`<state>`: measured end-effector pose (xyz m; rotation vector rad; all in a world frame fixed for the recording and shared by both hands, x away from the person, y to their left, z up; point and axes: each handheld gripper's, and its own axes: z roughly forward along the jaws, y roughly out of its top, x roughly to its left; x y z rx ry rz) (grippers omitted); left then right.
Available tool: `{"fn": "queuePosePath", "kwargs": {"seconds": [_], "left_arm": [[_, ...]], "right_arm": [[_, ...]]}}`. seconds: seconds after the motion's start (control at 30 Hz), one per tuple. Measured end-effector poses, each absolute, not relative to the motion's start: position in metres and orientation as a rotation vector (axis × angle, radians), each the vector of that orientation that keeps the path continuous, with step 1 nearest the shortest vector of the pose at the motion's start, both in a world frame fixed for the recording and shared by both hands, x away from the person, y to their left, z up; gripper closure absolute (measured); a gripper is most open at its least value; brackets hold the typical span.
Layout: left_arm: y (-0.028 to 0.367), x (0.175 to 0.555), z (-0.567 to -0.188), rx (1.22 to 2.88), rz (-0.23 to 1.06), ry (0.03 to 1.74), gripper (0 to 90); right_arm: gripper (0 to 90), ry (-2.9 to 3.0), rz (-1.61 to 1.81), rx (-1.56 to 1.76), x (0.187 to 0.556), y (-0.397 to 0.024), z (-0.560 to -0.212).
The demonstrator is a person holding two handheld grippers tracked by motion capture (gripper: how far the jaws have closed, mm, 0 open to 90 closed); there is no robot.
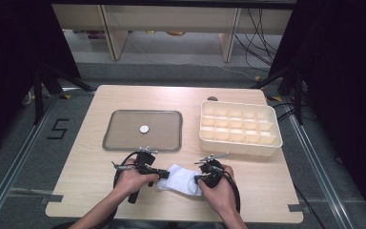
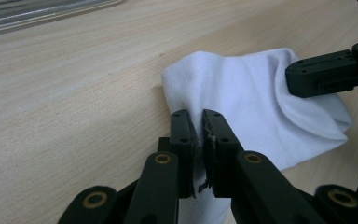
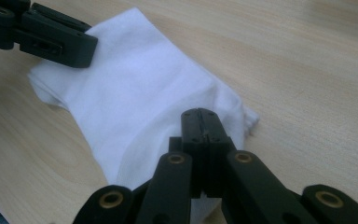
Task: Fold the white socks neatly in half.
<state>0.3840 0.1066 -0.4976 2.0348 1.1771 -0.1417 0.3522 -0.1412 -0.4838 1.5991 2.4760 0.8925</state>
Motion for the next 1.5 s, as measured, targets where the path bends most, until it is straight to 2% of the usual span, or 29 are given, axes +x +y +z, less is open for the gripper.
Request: {"fn": "queuePosePath", "kwargs": {"seconds": [0.8, 0.83, 0.97, 1.5], "left_arm": [[0.098, 0.378, -0.468, 1.961, -0.219, 1.072, 82.2], [0.097, 0.377, -0.466, 1.976, -0.195, 1.088, 82.2], [0.094, 0.377, -0.466, 1.947, -0.237, 1.065, 82.2], [0.088, 0.377, -0.461, 1.935, -0.258, 1.054, 82.3]], "right_arm": [[90.0, 2.483, 0.917, 1.600, 0.353, -0.142, -0.485], [90.0, 2.484, 0.918, 1.600, 0.353, -0.142, -0.485], [90.0, 2.481, 0.909, 1.569, 0.353, -0.142, -0.487], [90.0, 2.480, 0.928, 1.603, 0.355, -0.138, -0.487]]}}
